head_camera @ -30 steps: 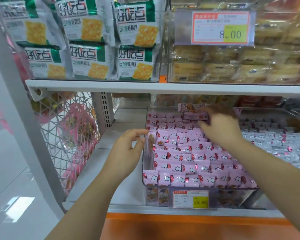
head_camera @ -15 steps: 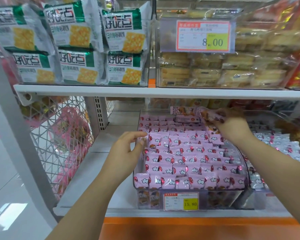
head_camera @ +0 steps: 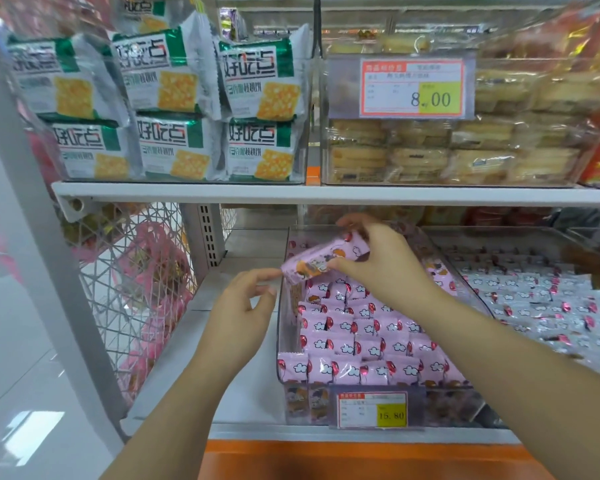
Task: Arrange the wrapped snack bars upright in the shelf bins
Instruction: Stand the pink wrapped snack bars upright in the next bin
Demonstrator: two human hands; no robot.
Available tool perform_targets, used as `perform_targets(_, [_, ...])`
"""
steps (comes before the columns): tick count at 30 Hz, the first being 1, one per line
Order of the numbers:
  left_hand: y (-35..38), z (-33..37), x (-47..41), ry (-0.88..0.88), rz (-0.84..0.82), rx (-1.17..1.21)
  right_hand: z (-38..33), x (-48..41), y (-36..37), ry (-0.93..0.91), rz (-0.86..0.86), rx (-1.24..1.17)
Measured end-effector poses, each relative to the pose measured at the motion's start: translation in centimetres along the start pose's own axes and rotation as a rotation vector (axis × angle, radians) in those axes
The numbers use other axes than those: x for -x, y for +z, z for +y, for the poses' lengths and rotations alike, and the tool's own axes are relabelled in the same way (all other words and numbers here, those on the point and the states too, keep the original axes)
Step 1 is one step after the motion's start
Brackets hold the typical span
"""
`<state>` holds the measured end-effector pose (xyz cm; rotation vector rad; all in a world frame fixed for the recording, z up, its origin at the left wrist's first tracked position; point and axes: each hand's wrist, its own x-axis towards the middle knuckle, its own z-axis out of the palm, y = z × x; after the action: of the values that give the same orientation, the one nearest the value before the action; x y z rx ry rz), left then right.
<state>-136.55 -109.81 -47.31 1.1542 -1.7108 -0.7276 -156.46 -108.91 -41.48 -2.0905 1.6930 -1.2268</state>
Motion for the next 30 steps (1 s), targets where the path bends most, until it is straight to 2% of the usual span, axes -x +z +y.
perform_targets(6, [-0.5, -0.1, 0.0, -0.013, 0.010, -0.008, -0.2, -1.4, 0.7, -0.033, 0.033, 0.032])
perform_targets(14, [-0.1, 0.1, 0.2, -0.018, -0.048, 0.023, 0.1, -2.2, 3.1, -0.095, -0.169, 0.179])
perform_targets(17, [0.1, -0.1, 0.2, -0.016, -0.062, 0.028, 0.3, -2.1, 4.6, -0.099, -0.223, 0.155])
perform_targets(20, [-0.1, -0.3, 0.3, -0.024, -0.065, 0.055, 0.5, -2.0, 4.5, -0.082, -0.184, 0.080])
perform_targets(22, [0.0, -0.2, 0.3, -0.029, -0.067, 0.059, 1.1, -2.0, 4.3, -0.146, -0.158, 0.134])
perform_targets(25, [0.0, 0.0, 0.3, -0.030, -0.072, 0.042, 1.6, -2.1, 4.6, -0.178, -0.303, 0.338])
perform_targets(30, [0.0, 0.1, 0.4, -0.049, -0.065, 0.031, 1.7, -2.3, 5.1, -0.061, -0.542, 0.487])
